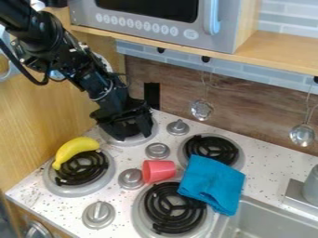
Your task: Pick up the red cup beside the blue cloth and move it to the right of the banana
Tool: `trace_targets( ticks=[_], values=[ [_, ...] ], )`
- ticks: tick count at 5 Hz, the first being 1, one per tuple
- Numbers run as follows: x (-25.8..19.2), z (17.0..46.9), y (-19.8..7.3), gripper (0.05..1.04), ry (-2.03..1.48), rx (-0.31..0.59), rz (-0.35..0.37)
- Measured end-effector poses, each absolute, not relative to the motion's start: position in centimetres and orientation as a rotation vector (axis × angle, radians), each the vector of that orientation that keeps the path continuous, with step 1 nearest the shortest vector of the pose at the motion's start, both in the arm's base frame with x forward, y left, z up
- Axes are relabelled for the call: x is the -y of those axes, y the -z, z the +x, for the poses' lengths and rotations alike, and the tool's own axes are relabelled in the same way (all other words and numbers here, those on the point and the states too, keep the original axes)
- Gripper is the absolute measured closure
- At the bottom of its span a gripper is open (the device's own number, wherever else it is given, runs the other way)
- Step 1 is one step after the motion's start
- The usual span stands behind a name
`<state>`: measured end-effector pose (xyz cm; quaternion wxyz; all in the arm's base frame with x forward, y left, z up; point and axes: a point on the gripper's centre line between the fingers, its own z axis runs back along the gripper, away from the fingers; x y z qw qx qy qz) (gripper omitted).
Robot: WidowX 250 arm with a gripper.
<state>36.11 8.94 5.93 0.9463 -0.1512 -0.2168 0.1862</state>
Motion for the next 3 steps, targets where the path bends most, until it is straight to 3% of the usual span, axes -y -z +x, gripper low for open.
trace_targets(
  ticks=[1,3],
  values=[
    [-8.7,35.8,-4.7,0.082,-0.383,0.410,-0.314],
    [-8.4,35.6,-3.2,0.082,-0.479,0.481,-0.344]
  ],
)
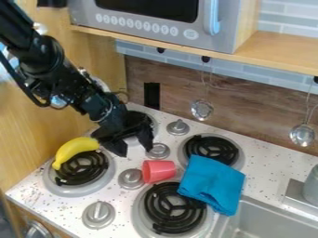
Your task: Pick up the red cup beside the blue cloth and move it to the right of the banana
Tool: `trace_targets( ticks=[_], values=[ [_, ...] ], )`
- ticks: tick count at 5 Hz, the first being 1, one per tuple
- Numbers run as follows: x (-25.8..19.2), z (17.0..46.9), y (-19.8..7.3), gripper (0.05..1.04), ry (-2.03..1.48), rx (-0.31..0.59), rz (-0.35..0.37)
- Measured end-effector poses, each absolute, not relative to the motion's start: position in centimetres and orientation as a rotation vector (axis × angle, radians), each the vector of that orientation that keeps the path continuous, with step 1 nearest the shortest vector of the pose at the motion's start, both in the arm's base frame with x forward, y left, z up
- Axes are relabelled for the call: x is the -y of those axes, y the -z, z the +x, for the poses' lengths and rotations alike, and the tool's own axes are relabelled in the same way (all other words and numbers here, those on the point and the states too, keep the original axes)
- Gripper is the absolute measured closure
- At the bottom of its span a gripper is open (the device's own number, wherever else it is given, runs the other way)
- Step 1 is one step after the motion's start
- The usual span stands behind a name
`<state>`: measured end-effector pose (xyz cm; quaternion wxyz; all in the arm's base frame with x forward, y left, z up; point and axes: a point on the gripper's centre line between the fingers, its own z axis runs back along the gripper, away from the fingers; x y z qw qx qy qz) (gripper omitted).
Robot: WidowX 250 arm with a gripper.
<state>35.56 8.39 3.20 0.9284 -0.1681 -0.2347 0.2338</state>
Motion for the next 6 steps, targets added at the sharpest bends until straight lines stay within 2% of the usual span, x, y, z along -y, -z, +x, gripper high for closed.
trace_targets(
  ticks=[2,4,6],
  values=[
    [-8.9,35.6,-2.0,0.082,-0.546,0.505,-0.324],
    [-9.0,35.5,0.3,0.082,-0.593,0.453,-0.328],
    [-6.9,37.6,1.3,0.082,-0.582,0.417,-0.324]
  ],
)
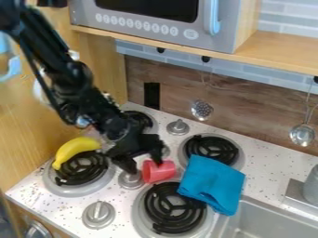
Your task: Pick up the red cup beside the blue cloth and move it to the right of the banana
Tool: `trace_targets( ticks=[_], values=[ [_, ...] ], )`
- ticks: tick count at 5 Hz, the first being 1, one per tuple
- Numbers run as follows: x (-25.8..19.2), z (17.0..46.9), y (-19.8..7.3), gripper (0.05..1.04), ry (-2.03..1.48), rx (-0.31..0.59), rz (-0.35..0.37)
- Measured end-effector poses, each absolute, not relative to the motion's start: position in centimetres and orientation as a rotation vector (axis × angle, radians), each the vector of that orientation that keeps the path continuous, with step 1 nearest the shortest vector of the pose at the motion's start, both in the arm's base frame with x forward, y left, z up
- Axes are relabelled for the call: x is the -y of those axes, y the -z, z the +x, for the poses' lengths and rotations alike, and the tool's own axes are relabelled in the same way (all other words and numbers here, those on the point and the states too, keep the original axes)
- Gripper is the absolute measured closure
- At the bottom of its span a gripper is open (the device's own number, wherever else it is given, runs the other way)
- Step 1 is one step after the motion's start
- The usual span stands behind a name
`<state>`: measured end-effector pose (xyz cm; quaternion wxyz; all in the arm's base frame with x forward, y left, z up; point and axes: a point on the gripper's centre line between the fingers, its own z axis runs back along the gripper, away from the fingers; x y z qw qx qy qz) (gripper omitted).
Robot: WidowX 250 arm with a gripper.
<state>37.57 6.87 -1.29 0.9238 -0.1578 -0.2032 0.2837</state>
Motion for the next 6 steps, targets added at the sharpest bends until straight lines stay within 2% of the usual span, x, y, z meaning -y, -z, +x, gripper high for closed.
trace_targets(
  ticks=[2,4,5,6],
  values=[
    [-6.5,39.1,1.1,0.121,-0.605,0.428,-0.331],
    [-6.0,39.4,1.5,0.685,-0.600,0.436,-0.333],
    [-5.7,39.3,1.5,0.895,-0.587,0.435,-0.348],
    [-5.4,38.9,1.5,0.982,-0.580,0.424,-0.365]
  ],
)
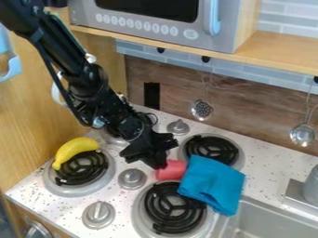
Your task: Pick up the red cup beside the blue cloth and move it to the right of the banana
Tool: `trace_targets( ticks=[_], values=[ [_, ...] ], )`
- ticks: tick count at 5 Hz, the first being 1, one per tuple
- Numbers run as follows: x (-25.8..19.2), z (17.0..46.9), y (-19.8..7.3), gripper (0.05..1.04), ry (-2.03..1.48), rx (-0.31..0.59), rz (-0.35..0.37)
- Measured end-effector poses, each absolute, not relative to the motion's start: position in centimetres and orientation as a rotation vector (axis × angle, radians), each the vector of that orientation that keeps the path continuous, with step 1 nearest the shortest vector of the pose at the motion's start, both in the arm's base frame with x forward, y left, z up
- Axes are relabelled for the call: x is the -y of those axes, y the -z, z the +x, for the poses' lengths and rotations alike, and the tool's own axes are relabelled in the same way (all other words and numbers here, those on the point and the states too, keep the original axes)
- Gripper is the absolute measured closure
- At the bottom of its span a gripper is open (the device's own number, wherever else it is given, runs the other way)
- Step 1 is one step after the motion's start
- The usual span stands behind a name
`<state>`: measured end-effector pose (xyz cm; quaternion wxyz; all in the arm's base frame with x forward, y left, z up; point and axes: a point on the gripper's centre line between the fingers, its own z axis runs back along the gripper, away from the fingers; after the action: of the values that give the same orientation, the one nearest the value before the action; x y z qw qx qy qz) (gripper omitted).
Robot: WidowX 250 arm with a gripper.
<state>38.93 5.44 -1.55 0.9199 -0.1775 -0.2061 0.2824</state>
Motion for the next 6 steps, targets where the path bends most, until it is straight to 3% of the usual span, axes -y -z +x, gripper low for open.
trace_targets(
  ticks=[2,3,5,6],
  values=[
    [-6.2,37.6,-0.8,1.013,-0.546,0.433,-0.404],
    [-6.4,36.8,-1.8,1.013,-0.514,0.391,-0.370],
    [-6.9,37.4,-4.9,1.013,-0.428,0.212,-0.122],
    [-6.8,37.6,-3.6,1.013,-0.412,0.089,-0.053]
  ],
)
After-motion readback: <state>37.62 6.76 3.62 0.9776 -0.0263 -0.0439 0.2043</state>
